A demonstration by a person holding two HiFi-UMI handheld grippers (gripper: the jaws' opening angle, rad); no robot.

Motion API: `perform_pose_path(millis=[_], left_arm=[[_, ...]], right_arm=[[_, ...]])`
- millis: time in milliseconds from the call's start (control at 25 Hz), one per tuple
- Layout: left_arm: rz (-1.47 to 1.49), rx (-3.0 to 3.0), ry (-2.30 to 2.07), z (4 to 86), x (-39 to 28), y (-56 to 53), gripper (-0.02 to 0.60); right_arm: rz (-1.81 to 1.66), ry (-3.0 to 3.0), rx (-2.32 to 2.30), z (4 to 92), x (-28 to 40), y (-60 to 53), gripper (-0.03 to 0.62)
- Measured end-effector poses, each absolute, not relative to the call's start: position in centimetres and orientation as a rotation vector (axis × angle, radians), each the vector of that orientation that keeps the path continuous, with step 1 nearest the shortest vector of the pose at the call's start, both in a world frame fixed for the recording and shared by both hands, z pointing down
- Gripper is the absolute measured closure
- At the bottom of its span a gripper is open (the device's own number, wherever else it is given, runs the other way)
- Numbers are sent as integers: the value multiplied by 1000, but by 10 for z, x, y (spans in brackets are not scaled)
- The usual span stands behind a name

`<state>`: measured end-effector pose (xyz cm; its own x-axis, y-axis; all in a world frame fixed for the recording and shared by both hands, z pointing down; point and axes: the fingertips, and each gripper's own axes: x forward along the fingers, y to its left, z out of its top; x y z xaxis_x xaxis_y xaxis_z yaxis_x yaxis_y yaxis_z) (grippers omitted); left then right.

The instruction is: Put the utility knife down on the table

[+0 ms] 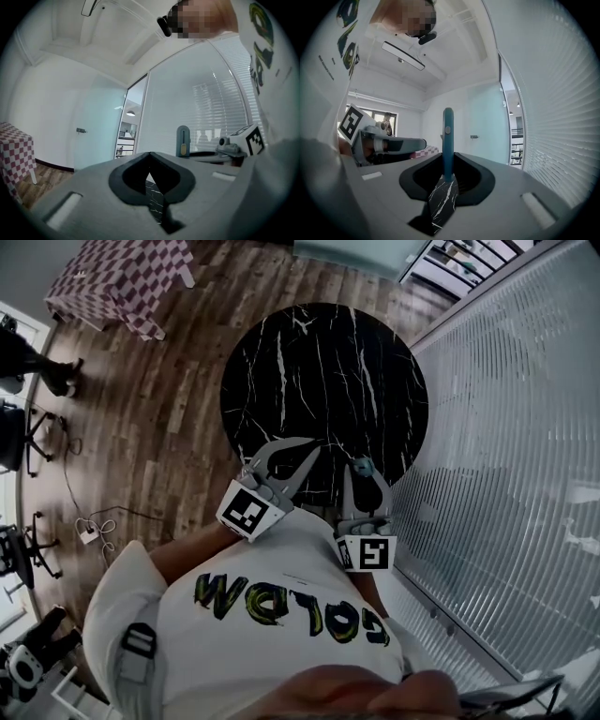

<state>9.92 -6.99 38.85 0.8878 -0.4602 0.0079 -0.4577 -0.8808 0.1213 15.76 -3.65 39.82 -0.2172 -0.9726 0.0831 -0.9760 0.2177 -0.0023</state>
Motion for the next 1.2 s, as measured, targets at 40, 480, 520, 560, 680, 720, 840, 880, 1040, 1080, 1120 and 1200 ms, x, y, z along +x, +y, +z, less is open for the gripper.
perform_pose_path(millis=[40,480,520,560,680,720,840,880,1040,1080,1120,1200], left_arm=[[-19,2933,-718,392,100,-71,581],[154,2917,-710,442,99,-78,581],[169,2912,-710,448,99,-80,581],[184,2906,-710,453,97,-81,581],[224,2884,-711,470,93,-84,581],[238,2877,-711,476,92,-84,581],[270,2869,-719,490,87,-85,581],[279,2865,-723,496,86,-86,581],[325,2841,-721,520,82,-91,581],[339,2831,-717,527,81,-91,581],[354,2820,-713,534,80,-92,581],[386,2798,-701,549,77,-93,581]], right_arm=[[83,-2401,1923,401,158,-37,522],[172,-2353,1849,454,155,-43,522],[182,-2348,1840,461,154,-44,522],[193,-2342,1831,468,153,-45,522],[219,-2321,1798,485,149,-47,522],[224,-2313,1785,490,148,-48,522],[238,-2288,1755,507,145,-49,522],[246,-2280,1748,513,144,-49,522],[281,-2250,1710,539,140,-51,522],[292,-2240,1697,546,139,-52,522],[303,-2230,1681,554,137,-52,522],[324,-2215,1647,569,134,-52,522]])
